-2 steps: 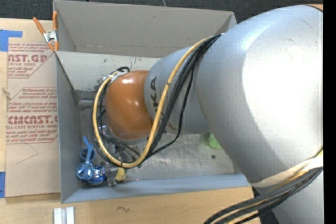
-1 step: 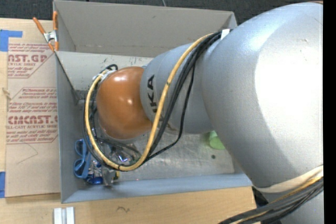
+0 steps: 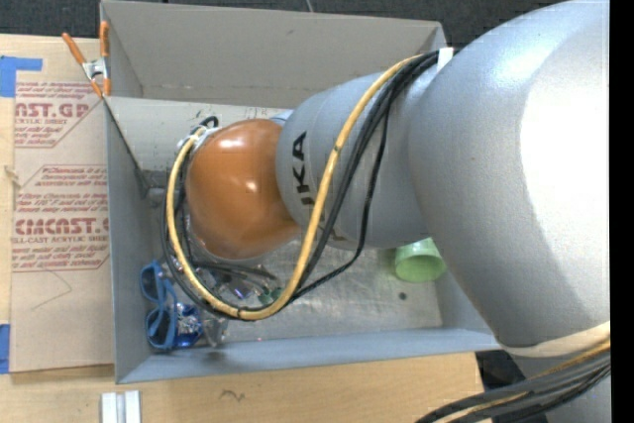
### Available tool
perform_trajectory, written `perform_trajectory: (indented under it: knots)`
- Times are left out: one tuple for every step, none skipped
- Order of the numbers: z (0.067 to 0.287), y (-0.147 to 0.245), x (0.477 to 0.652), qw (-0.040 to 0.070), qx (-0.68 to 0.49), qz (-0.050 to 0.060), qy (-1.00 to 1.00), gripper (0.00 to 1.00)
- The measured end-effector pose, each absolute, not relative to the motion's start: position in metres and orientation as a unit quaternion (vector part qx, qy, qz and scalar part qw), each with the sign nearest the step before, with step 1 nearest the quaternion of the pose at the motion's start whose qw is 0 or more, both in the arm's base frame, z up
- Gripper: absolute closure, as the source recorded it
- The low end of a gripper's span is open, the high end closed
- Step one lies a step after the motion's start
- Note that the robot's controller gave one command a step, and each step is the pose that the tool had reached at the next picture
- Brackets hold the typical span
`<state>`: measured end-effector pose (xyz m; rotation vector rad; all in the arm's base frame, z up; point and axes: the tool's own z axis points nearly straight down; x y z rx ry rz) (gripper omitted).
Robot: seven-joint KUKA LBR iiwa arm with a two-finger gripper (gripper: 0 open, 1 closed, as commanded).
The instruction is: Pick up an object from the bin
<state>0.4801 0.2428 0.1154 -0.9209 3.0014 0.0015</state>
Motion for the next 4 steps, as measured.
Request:
perform_trajectory:
  knots:
    - [0.073,0.243,0.487,0.003,-0.348,-0.005,0.937,0.00]
    - [0.073,0.243,0.483,0.008,-0.431,0.002,0.902,0.00]
    - [0.073,0.242,0.481,0.003,-0.431,0.001,0.902,1.00]
    - [0.094,0.243,0.481,0.001,-0.431,0.001,0.902,1.00]
